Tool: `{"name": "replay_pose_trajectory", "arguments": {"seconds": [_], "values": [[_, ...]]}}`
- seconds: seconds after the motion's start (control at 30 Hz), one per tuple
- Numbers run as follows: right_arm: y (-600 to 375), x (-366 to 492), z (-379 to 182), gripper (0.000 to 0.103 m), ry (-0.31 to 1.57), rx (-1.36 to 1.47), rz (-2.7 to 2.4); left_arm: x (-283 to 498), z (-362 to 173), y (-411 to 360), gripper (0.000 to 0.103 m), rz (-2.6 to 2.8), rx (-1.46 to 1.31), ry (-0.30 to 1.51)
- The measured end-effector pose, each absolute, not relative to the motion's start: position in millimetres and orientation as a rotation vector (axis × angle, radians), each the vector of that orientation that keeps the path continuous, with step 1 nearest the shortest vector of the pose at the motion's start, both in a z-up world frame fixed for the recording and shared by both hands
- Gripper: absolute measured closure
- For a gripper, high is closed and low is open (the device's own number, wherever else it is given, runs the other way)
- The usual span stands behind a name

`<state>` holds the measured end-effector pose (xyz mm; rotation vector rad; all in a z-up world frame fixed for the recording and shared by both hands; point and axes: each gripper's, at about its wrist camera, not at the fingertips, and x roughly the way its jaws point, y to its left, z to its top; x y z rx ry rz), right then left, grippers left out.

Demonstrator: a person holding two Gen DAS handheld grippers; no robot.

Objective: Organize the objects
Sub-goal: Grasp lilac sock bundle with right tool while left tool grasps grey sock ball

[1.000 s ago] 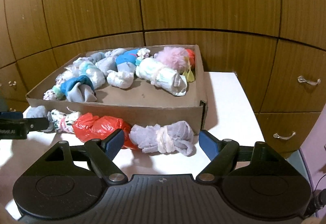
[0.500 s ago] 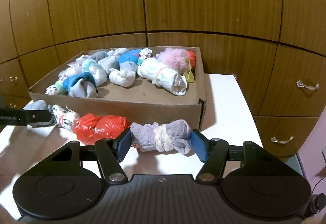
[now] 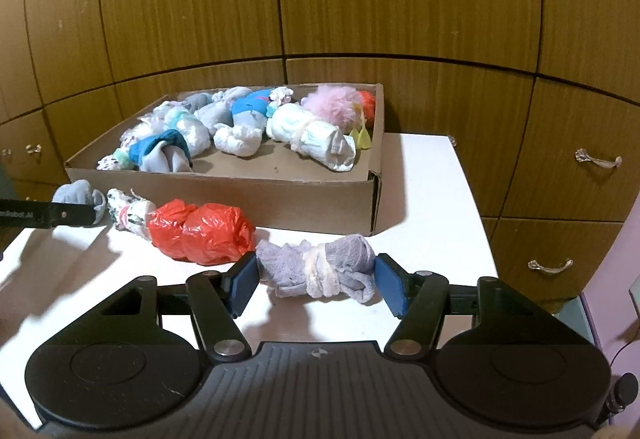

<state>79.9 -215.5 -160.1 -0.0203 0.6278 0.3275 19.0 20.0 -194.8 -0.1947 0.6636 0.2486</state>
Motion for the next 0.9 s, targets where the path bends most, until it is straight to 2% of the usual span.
{"name": "replay_pose_trajectory", "arguments": {"seconds": [0.2,0.27,0.47,0.73,0.9], "values": [[-215,80,-161,0.034,0.629,-0.018,0.329,24,-193,18,0.018,0.257,-0.192,0.650],[-215,81,-161,0.034,0.634,-0.018,0.331,27,-194,20,0.027,0.248,-0.207,0.655],[-216,80,-162,0.036,0.642,-0.017,0.335,28,-195,23,0.040,0.213,-0.219,0.656],[-220,76,-160,0.037,0.631,0.002,0.339,13,-187,25,0.042,0.207,-0.222,0.645],[-230,70,-146,0.037,0.605,0.022,0.340,7,-159,18,0.042,0.175,-0.158,0.598]]}}
